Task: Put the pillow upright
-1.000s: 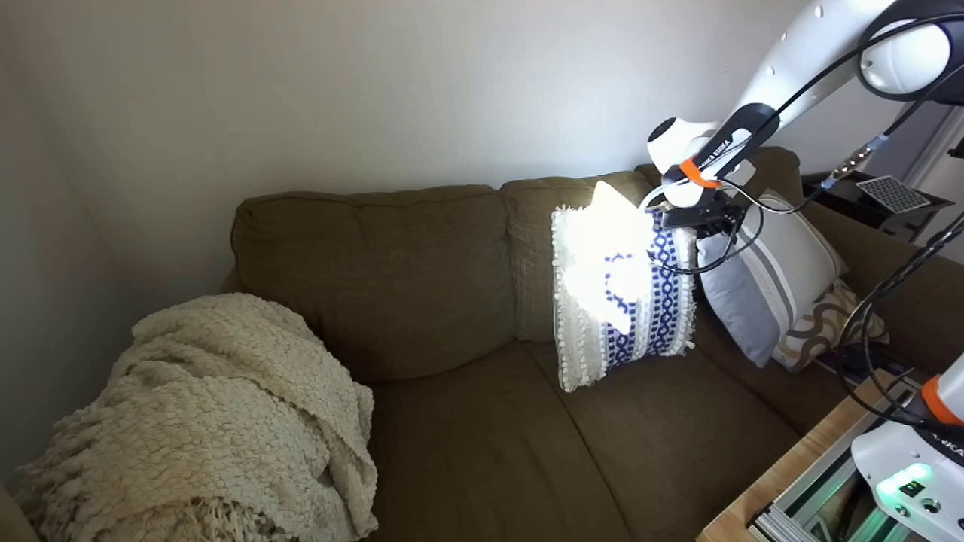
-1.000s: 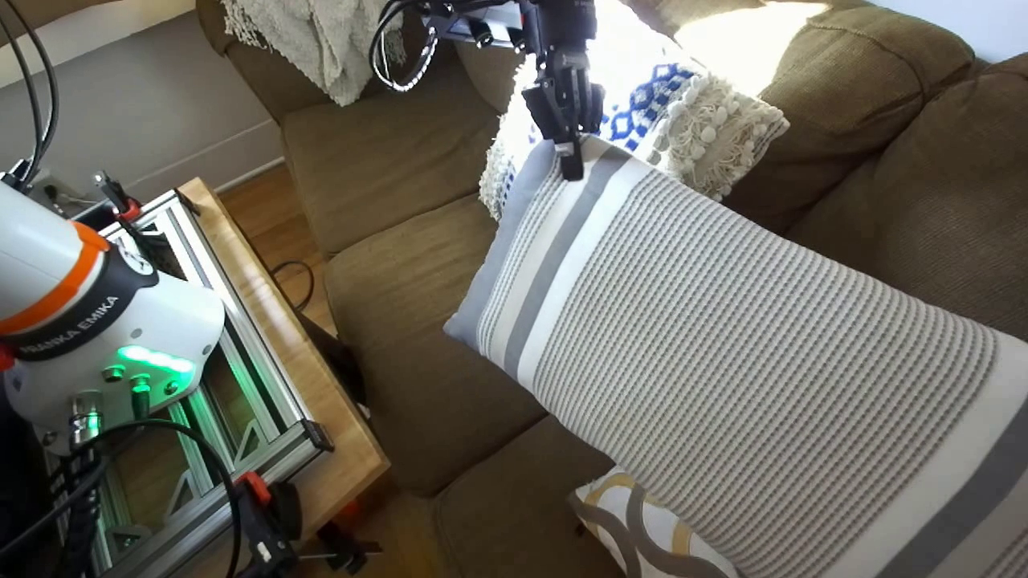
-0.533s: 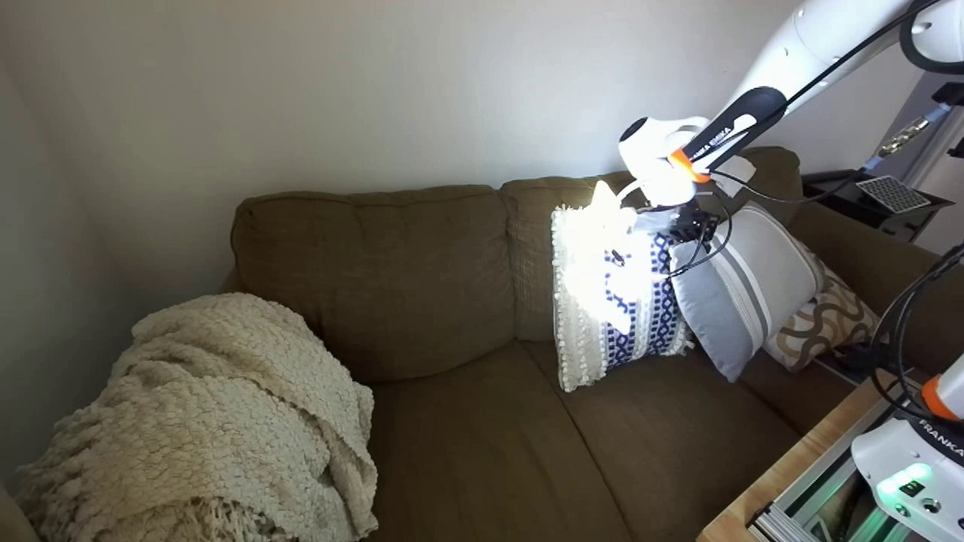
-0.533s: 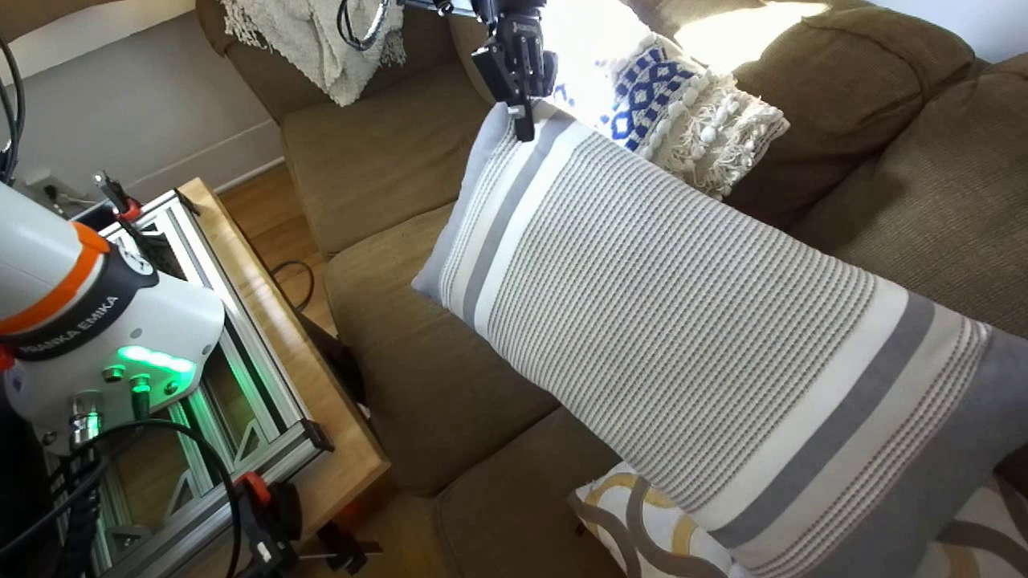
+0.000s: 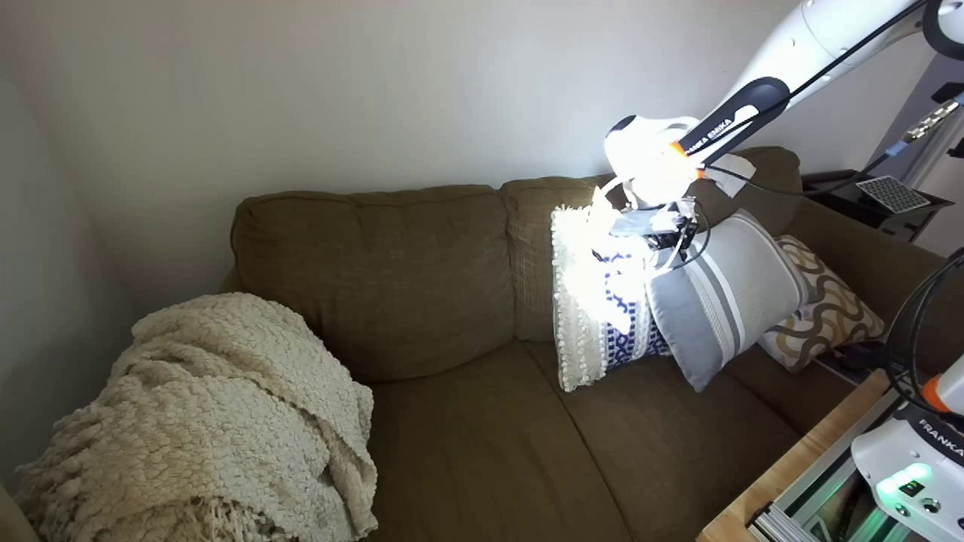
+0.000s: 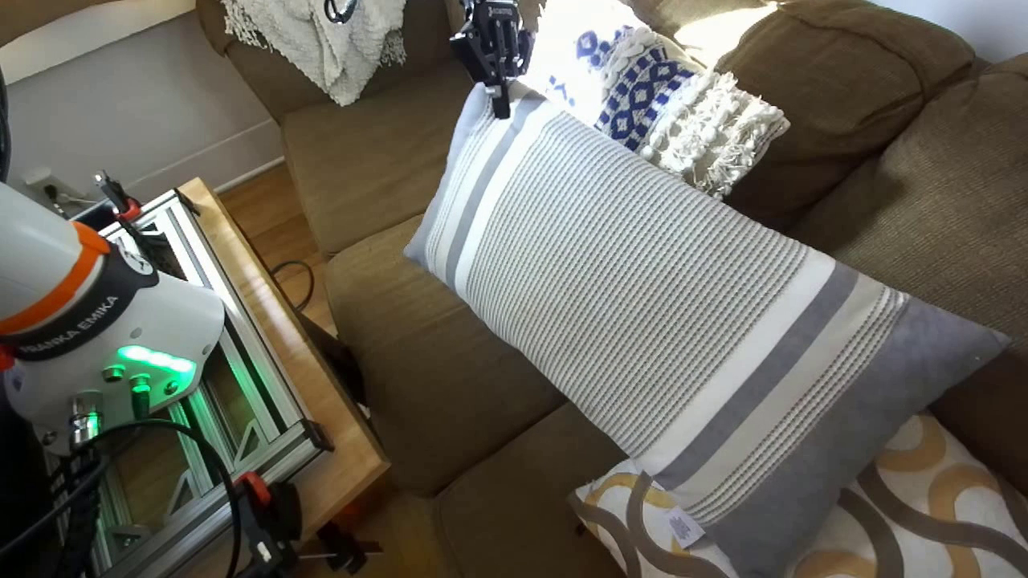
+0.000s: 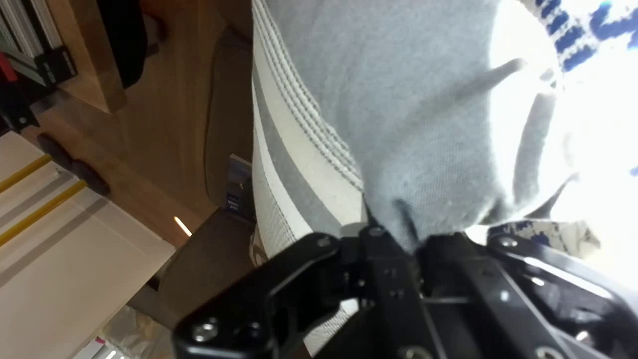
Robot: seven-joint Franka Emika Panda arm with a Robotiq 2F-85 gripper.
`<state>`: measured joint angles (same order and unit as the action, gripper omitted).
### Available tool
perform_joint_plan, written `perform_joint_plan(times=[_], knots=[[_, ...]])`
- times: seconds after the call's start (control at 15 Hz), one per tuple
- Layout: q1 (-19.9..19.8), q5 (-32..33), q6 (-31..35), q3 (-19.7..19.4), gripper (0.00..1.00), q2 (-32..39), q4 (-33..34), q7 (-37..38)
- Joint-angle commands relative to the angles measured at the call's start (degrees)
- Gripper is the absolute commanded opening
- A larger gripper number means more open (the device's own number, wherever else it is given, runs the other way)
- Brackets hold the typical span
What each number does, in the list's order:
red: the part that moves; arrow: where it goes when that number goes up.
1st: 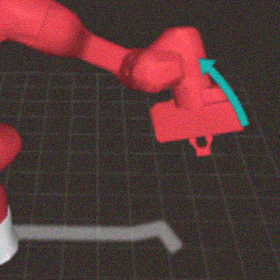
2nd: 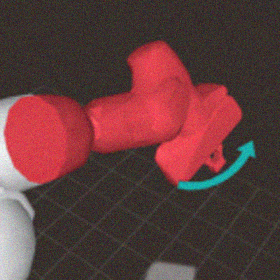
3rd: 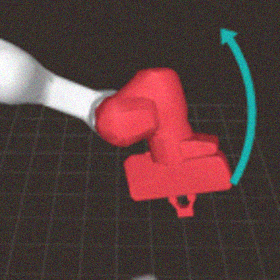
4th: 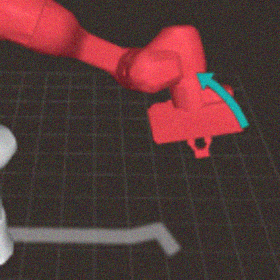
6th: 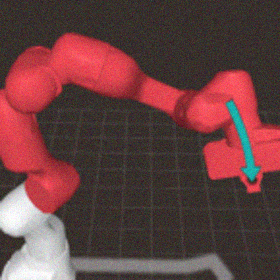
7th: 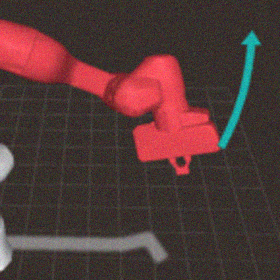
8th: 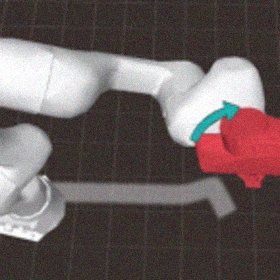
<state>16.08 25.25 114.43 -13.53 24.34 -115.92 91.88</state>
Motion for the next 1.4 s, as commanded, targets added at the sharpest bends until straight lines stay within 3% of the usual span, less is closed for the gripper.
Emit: perform_joint_plan(times=[0.0,0.07,0.47,0.53,0.73,1.33], knots=[[-2.4,0.6,-1.5,3.9,0.03,-1.2,0.8,2.6],[-3.2,1.0,-0.5,4.3,0.13,-0.2,0.6,1.7],[-3.5,1.0,-0.5,4.8,0.13,-0.1,0.7,2.2],[-3.5,1.0,-0.5,4.8,0.03,-0.1,0.7,2.2],[-3.1,-1.4,-1.8,7.3,0.03,-0.5,0.7,1.7],[-1.9,-7.7,-4.2,11.3,0.03,2.1,5.5,14.4]])
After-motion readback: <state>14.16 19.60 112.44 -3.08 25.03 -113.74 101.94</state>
